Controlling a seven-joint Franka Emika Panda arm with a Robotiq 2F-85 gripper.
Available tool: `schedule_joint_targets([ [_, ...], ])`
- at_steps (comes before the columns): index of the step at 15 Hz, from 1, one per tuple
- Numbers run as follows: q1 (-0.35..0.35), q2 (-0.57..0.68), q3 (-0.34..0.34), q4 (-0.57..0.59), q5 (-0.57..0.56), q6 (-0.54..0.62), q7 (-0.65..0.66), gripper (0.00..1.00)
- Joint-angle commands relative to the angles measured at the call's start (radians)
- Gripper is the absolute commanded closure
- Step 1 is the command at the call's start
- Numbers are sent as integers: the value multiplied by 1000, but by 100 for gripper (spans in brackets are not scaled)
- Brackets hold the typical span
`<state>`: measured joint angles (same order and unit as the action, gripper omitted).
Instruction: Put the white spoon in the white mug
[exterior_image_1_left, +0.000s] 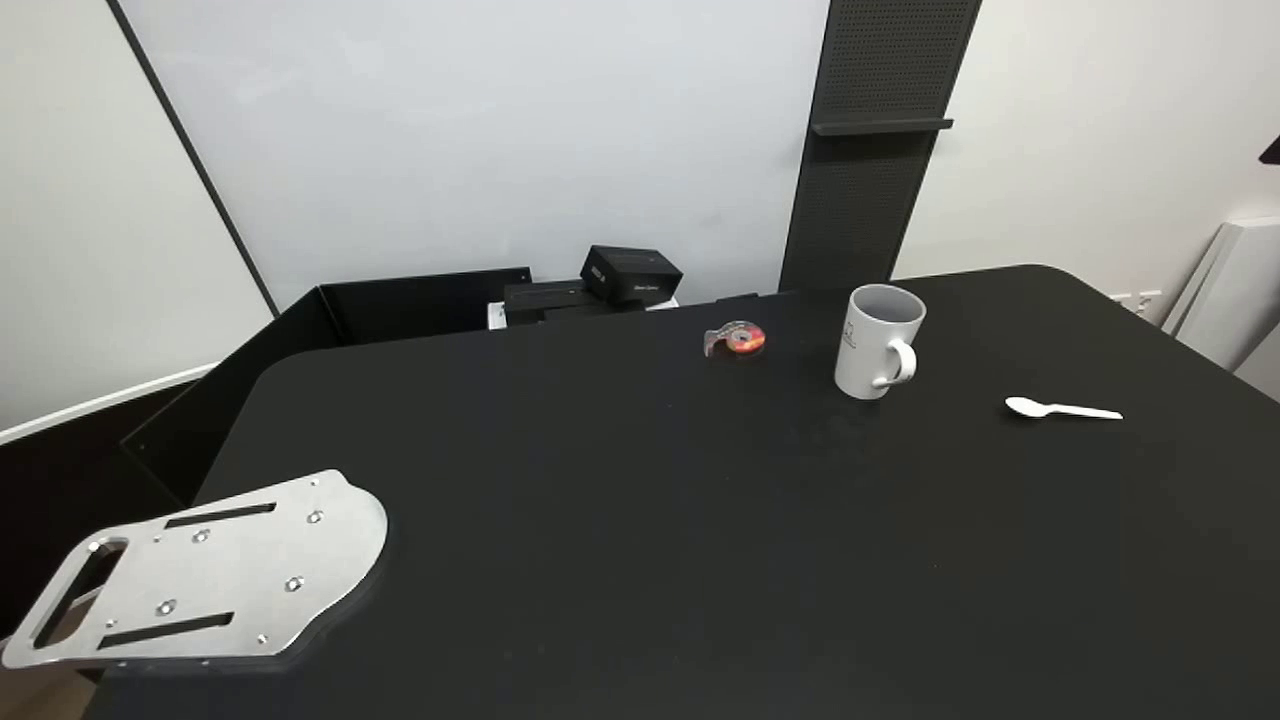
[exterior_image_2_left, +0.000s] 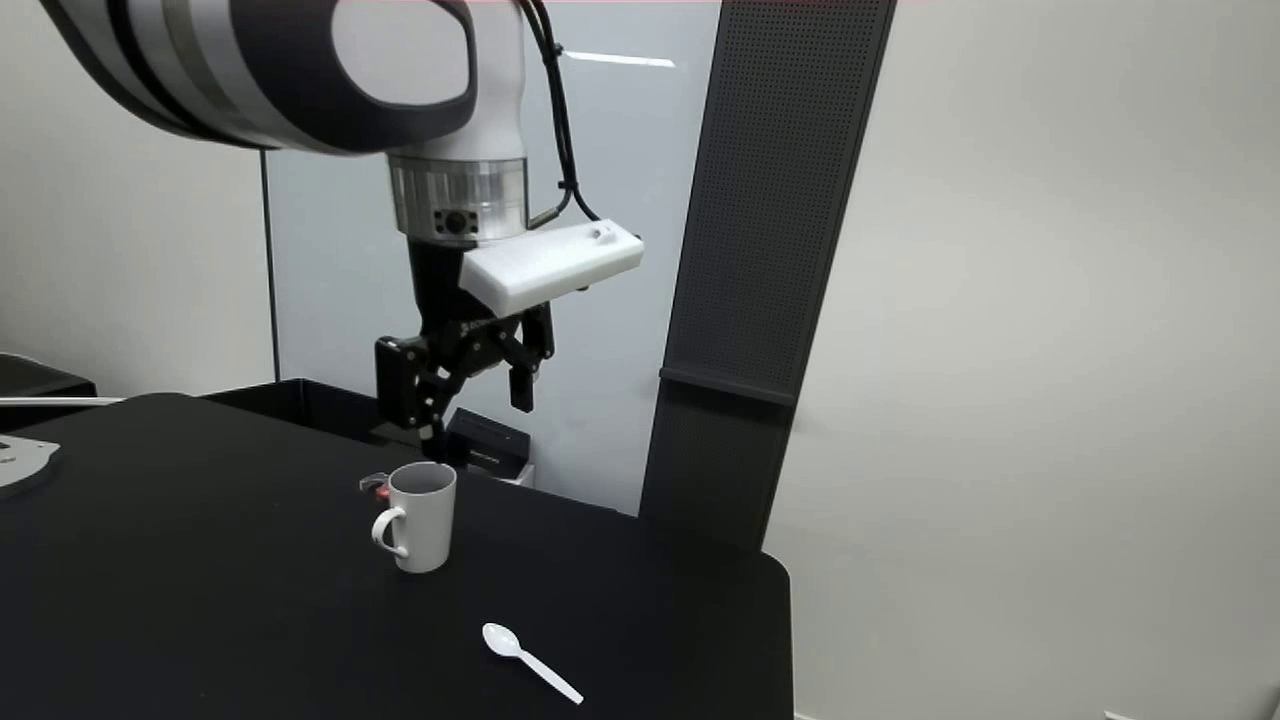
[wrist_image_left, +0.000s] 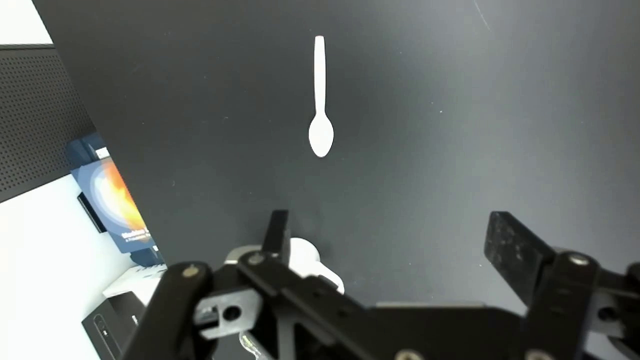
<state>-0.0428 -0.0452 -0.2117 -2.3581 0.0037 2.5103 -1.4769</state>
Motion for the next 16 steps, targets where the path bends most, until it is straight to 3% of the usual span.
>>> schedule_joint_targets([
  [1, -39, 90, 20, 80, 28, 19, -38, 0],
  [9, -103, 232, 79, 159, 106, 117, -71, 0],
  [16, -167, 353, 129, 214, 103, 184, -62, 0],
])
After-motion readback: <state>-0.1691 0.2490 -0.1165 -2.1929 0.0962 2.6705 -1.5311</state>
